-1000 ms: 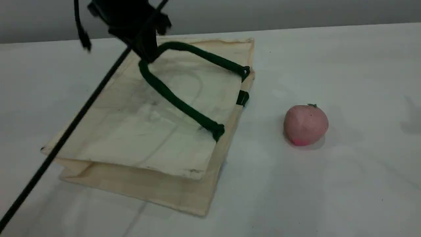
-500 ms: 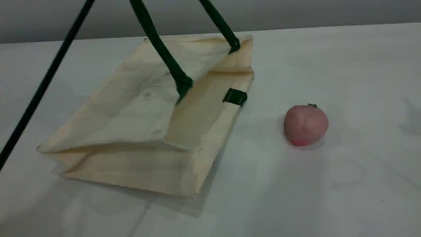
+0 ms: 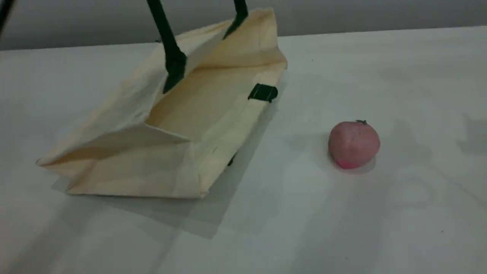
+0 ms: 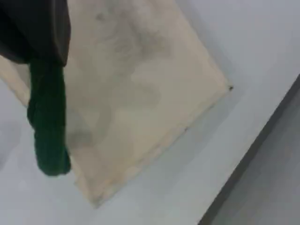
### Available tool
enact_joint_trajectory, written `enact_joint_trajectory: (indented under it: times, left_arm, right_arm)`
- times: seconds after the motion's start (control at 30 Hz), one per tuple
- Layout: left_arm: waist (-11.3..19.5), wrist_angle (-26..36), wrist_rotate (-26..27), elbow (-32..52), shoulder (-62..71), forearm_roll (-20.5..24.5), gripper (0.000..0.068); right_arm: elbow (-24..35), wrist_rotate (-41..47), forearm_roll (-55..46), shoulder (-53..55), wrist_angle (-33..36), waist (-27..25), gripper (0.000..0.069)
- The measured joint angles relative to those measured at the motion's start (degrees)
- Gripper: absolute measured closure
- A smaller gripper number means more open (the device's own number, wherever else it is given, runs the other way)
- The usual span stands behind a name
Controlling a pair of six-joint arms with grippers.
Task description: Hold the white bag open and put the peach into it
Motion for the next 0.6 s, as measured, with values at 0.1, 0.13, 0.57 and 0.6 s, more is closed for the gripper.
enact_joint_trajectory:
  times: [0.1,0.13,0.57,0.6]
  left_arm:
    - [0.0,0.0,3.9,3.5,-2.7,-2.3,0.0594]
    - [0.0,-0.1,5.1,4.8,-3.5,-2.4,0.0593]
    - [0.0,0.1,15.7,10.0,-8.8,-2.7,0.0594]
    - [0.0,0.1,16.2,10.0,-8.8,-2.7,0.0594]
  right_arm:
    - [0.0,0.0,0.0,0.4,-0.4,0.0,0.0200]
    - [0.0,-0.1,0.0,0.4,-0.5,0.0,0.0200]
    - [0.0,-0.2,0.0,0.7,3.7,0.0,0.0200]
    - [0.0,-0.2,0.0,0.7,4.2,0.0,0.0200]
